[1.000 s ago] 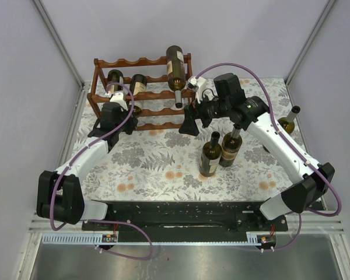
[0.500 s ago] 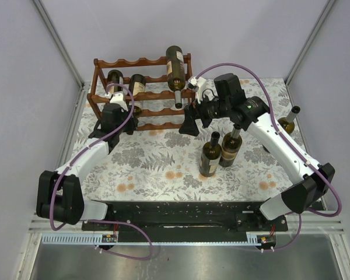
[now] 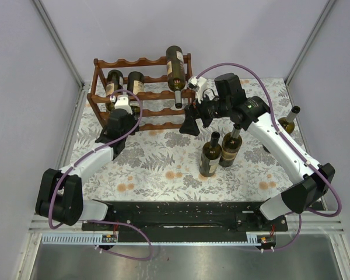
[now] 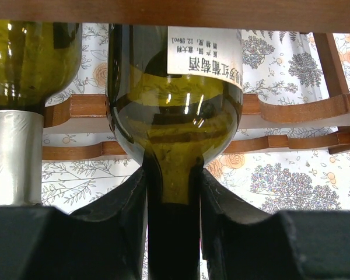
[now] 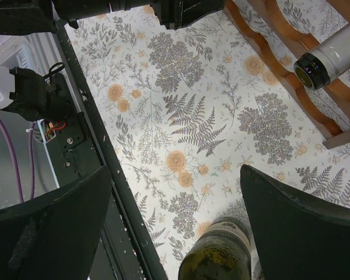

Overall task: Put the wine bottle on the wine rack
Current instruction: Place the wine bottle in the wine rack.

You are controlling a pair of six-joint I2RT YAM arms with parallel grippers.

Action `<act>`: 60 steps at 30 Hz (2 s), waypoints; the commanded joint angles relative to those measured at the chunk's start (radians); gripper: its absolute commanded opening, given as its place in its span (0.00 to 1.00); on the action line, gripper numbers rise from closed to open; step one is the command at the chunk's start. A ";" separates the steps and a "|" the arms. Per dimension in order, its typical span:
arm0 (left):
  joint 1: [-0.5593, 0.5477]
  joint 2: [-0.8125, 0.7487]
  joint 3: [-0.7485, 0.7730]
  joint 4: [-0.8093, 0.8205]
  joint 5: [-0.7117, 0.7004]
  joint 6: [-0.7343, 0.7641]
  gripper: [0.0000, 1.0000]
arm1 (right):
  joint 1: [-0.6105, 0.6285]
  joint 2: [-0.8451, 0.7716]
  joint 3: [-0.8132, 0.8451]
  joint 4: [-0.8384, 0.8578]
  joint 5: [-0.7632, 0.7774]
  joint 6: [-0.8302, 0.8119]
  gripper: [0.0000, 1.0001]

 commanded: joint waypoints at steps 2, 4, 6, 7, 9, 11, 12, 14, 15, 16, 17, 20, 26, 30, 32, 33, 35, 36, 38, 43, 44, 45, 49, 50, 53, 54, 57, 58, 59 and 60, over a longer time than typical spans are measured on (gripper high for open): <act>-0.011 -0.023 0.023 0.152 -0.036 -0.010 0.00 | -0.008 -0.026 -0.003 0.031 -0.022 -0.016 0.99; -0.011 -0.026 0.025 0.149 -0.041 -0.036 0.00 | -0.008 -0.024 -0.003 0.028 -0.025 -0.018 0.99; -0.011 -0.021 0.040 0.136 -0.033 -0.072 0.00 | -0.008 -0.024 -0.005 0.028 -0.026 -0.016 1.00; -0.011 -0.018 0.055 0.117 -0.031 -0.090 0.00 | -0.009 -0.024 -0.003 0.030 -0.026 -0.018 1.00; -0.011 -0.006 0.081 0.094 -0.015 -0.121 0.00 | -0.009 -0.026 -0.008 0.028 -0.026 -0.018 0.99; -0.012 0.002 0.103 0.077 -0.005 -0.142 0.00 | -0.011 -0.030 -0.014 0.030 -0.025 -0.019 0.99; -0.012 0.009 0.110 0.079 0.004 -0.139 0.00 | -0.011 -0.032 -0.015 0.030 -0.023 -0.021 0.99; -0.014 0.020 0.123 0.082 -0.002 -0.133 0.00 | -0.014 -0.035 -0.018 0.028 -0.023 -0.022 0.99; -0.014 0.026 0.123 0.086 -0.005 -0.129 0.00 | -0.014 -0.036 -0.020 0.030 -0.025 -0.022 0.99; -0.014 0.028 0.126 0.090 -0.007 -0.122 0.00 | -0.016 -0.036 -0.022 0.030 -0.025 -0.022 0.99; -0.014 0.031 0.127 0.094 -0.005 -0.119 0.00 | -0.016 -0.039 -0.022 0.030 -0.025 -0.022 0.99; -0.014 0.036 0.129 0.108 0.001 -0.101 0.00 | -0.016 -0.041 -0.025 0.030 -0.031 -0.024 1.00; -0.017 0.023 0.104 0.175 0.008 -0.053 0.11 | -0.016 -0.041 -0.026 0.030 -0.034 -0.024 0.99; -0.015 0.025 0.094 0.212 -0.004 -0.027 0.14 | -0.017 -0.039 -0.026 0.028 -0.036 -0.024 0.99; -0.018 0.030 0.094 0.226 -0.005 -0.018 0.15 | -0.017 -0.039 -0.026 0.030 -0.034 -0.024 0.99; -0.018 0.036 0.095 0.231 -0.005 -0.013 0.16 | -0.017 -0.039 -0.026 0.030 -0.034 -0.022 0.99; -0.020 0.042 0.094 0.240 -0.008 -0.007 0.18 | -0.017 -0.036 -0.025 0.027 -0.036 -0.024 0.99; -0.020 0.046 0.094 0.241 -0.010 -0.006 0.18 | -0.017 -0.038 -0.025 0.025 -0.034 -0.024 0.99; -0.020 0.049 0.088 0.257 -0.010 0.003 0.18 | -0.017 -0.036 -0.025 0.025 -0.034 -0.024 1.00; -0.021 0.056 0.078 0.287 -0.019 0.008 0.18 | -0.017 -0.035 -0.026 0.025 -0.037 -0.024 0.99; -0.021 0.059 0.075 0.290 -0.024 0.008 0.18 | -0.017 -0.036 -0.026 0.025 -0.040 -0.024 1.00; -0.021 0.060 0.078 0.290 -0.025 0.007 0.18 | -0.019 -0.036 -0.026 0.024 -0.040 -0.024 0.99; -0.021 0.074 0.097 0.269 -0.036 0.002 0.19 | -0.017 -0.035 -0.026 0.024 -0.042 -0.024 0.99; -0.021 0.080 0.104 0.252 -0.042 -0.007 0.18 | -0.019 -0.036 -0.026 0.024 -0.042 -0.024 0.99; -0.021 0.094 0.133 0.197 -0.059 -0.032 0.18 | -0.019 -0.035 -0.029 0.025 -0.043 -0.025 0.99; -0.020 0.100 0.143 0.179 -0.068 -0.044 0.19 | -0.019 -0.035 -0.031 0.025 -0.043 -0.025 0.99; -0.021 0.109 0.172 0.130 -0.061 -0.073 0.19 | -0.020 -0.035 -0.034 0.024 -0.046 -0.028 0.99; -0.021 0.114 0.179 0.123 -0.056 -0.082 0.19 | -0.019 -0.036 -0.035 0.025 -0.046 -0.028 0.99; -0.021 0.118 0.186 0.117 -0.051 -0.085 0.20 | -0.019 -0.035 -0.035 0.025 -0.049 -0.028 0.99; -0.021 0.120 0.193 0.113 -0.050 -0.086 0.20 | -0.019 -0.038 -0.035 0.024 -0.051 -0.028 1.00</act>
